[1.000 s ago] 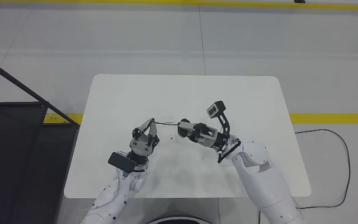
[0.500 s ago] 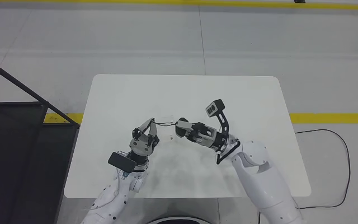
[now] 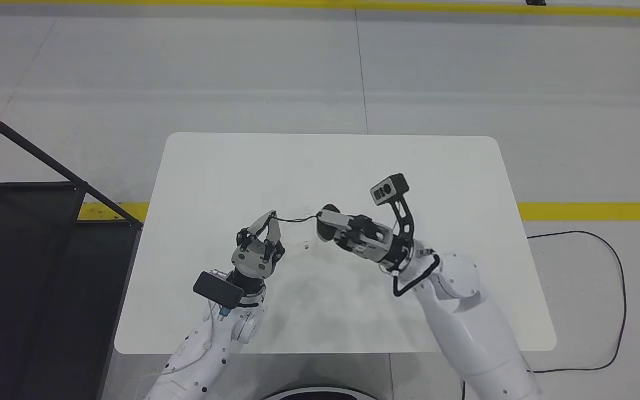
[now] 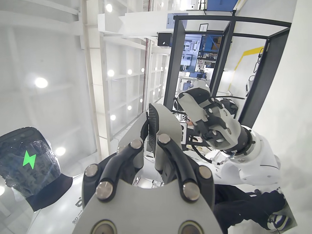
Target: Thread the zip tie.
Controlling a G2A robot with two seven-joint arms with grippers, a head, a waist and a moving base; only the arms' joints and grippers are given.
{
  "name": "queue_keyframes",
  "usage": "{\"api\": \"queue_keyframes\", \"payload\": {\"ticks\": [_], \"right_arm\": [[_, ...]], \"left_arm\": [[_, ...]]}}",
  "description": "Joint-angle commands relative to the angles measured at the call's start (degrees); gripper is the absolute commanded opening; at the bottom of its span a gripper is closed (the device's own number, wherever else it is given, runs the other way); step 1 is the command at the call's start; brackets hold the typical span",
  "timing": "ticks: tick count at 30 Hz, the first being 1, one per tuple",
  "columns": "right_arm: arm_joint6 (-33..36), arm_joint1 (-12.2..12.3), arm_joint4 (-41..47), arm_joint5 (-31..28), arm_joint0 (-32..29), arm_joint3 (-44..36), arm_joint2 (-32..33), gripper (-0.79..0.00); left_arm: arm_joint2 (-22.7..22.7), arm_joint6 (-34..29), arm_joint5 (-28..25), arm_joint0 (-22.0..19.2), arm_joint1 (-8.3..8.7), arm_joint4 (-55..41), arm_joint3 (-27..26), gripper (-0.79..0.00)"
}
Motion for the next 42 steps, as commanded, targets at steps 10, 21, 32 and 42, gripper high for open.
{"api": "queue_keyframes", "payload": {"ticks": [10,21,32,42], "right_arm": [[0.95,-0.29,3.04,-1.51,0.05,0.34,0.04,-0.785],[-0.26,-0.51,-0.51,2.59,2.08,2.30,-1.56,-0.785],[1.44,-0.74,3.07,-0.53,1.50,2.45,-0.87,-0.785],[1.90,-0.96,4.93,-1.35,1.65,3.24,-0.55,-0.785]], "left_arm": [[0.00,0.00,0.00,0.00,0.00,0.00,0.00,-0.785],[0.00,0.00,0.00,0.00,0.00,0.00,0.00,-0.785],[0.00,0.00,0.00,0.00,0.00,0.00,0.00,-0.785],[0.00,0.00,0.00,0.00,0.00,0.00,0.00,-0.785]]}}
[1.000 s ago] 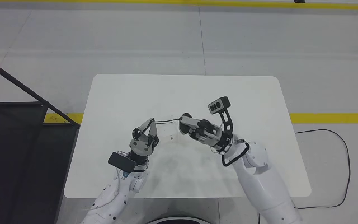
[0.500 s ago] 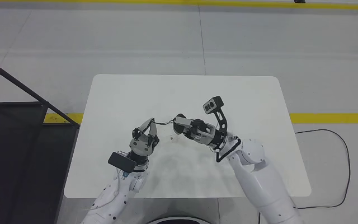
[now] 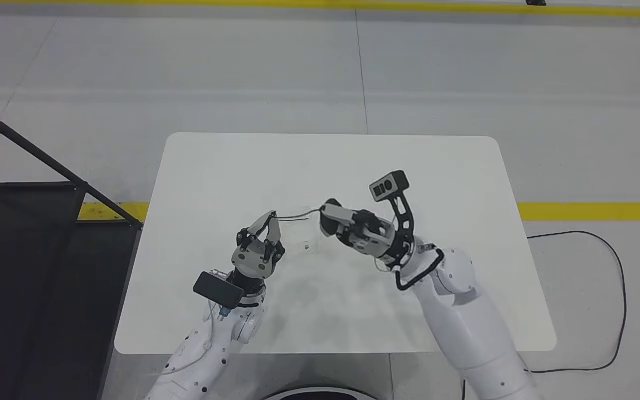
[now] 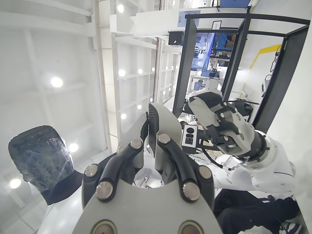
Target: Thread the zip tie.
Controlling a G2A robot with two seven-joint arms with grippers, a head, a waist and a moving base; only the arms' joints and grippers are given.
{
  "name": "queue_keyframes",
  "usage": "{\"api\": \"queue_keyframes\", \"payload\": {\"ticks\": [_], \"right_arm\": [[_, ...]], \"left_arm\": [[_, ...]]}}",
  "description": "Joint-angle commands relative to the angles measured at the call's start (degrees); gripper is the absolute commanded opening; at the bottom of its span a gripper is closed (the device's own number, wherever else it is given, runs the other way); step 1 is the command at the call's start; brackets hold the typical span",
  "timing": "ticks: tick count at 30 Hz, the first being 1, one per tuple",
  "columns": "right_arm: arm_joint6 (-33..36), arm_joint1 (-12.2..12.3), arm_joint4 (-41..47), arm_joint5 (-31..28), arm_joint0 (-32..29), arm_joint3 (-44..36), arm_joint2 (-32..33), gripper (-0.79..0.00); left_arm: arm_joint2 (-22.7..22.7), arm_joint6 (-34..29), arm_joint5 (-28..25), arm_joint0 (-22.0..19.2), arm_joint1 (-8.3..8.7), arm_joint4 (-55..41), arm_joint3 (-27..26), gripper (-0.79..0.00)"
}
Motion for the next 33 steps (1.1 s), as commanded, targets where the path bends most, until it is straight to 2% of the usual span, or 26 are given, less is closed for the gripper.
{"api": "queue_keyframes", "payload": {"ticks": [1,12,20,33], "right_arm": [[0.00,-0.05,0.19,-0.28,0.01,0.07,-0.01,-0.785],[0.06,-0.31,-0.18,0.42,0.78,1.13,-0.40,-0.785],[-0.59,-0.35,-3.72,2.29,1.59,1.64,-1.25,-0.785],[0.15,-0.25,-8.50,3.35,2.03,1.87,-2.13,-0.785]], "left_arm": [[0.00,0.00,0.00,0.00,0.00,0.00,0.00,-0.785],[0.00,0.00,0.00,0.00,0.00,0.00,0.00,-0.785],[-0.50,-2.31,-0.55,0.77,0.03,0.55,-1.75,-0.785],[-1.23,-1.92,-0.11,1.27,-0.51,-0.09,-2.59,-0.785]]}}
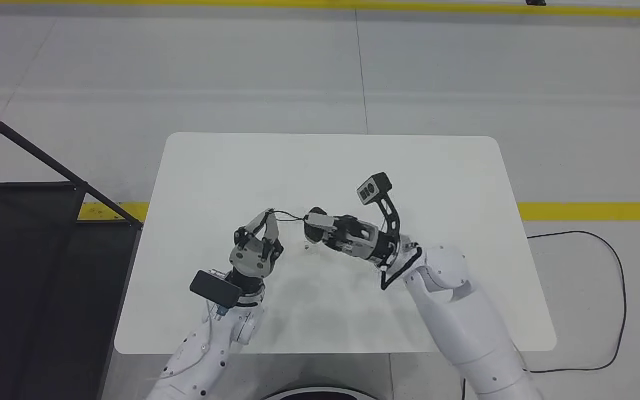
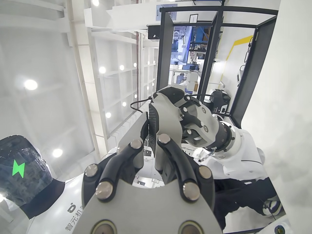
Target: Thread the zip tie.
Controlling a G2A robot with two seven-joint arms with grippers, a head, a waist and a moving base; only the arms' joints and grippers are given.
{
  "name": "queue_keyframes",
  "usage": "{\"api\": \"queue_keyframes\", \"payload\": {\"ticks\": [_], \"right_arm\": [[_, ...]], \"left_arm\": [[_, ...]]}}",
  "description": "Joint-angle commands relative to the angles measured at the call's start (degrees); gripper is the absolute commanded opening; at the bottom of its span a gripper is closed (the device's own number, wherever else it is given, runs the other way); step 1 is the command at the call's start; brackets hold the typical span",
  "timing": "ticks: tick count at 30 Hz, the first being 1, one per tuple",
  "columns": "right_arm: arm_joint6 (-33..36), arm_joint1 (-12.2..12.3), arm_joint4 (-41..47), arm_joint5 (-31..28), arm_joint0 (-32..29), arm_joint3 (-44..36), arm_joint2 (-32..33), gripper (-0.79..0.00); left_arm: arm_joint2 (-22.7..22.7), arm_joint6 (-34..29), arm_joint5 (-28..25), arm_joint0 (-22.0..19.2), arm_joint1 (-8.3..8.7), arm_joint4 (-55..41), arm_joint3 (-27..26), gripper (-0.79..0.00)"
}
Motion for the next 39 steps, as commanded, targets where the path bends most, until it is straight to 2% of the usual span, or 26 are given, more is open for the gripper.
{"api": "queue_keyframes", "payload": {"ticks": [1,18,31,39], "right_arm": [[0.32,0.03,-0.65,-0.11,0.00,0.02,-0.08,-0.785],[-0.33,0.25,-7.53,-1.17,-0.11,-0.05,-1.15,-0.785],[-3.50,-0.05,-4.14,-0.40,-0.30,-0.15,-0.59,-0.785],[-5.30,-0.16,-4.53,2.42,0.63,-0.28,-0.57,-0.785]], "left_arm": [[-0.05,0.03,0.02,0.00,-0.07,0.04,0.03,-0.785],[-0.47,0.15,-0.26,0.03,-0.70,0.62,0.04,-0.785],[-0.83,0.77,-1.10,0.30,-1.01,1.48,0.02,-0.785],[-0.97,1.29,-1.05,0.47,-1.26,1.55,-0.14,-0.785]]}}
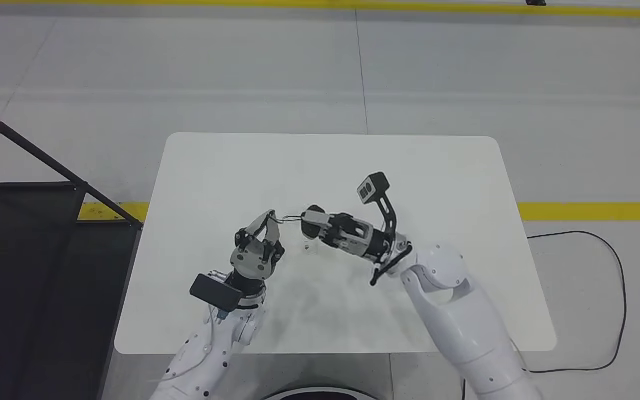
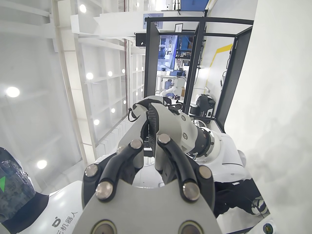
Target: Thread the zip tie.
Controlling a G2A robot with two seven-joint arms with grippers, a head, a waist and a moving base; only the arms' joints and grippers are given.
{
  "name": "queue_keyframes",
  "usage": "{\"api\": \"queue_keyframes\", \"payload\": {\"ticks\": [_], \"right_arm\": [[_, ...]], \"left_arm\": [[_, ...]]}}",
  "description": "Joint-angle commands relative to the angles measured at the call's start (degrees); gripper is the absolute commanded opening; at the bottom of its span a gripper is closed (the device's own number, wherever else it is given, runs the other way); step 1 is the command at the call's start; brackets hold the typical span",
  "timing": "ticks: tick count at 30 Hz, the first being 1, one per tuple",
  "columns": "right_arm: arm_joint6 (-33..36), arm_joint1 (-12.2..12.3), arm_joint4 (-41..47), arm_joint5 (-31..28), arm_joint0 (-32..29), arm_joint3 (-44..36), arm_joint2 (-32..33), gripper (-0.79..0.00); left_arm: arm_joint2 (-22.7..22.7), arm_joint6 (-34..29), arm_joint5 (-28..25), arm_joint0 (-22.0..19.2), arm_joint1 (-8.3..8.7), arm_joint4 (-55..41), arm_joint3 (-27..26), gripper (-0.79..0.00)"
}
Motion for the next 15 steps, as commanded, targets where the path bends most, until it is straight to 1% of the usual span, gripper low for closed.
{"api": "queue_keyframes", "payload": {"ticks": [1,9,15], "right_arm": [[-0.55,-0.05,0.00,0.22,0.15,-0.05,0.00,-0.785],[-2.14,-0.26,1.08,0.97,0.52,-0.08,0.24,-0.785],[-1.03,-0.27,2.64,-0.74,-0.02,-0.38,0.86,-0.785]], "left_arm": [[-0.03,0.14,-0.03,0.01,-0.06,-0.03,0.01,-0.785],[-0.19,0.24,-0.11,0.08,-0.29,-0.02,0.20,-0.785],[-0.34,0.10,-0.14,-0.12,-0.45,0.32,0.78,-0.785]]}}
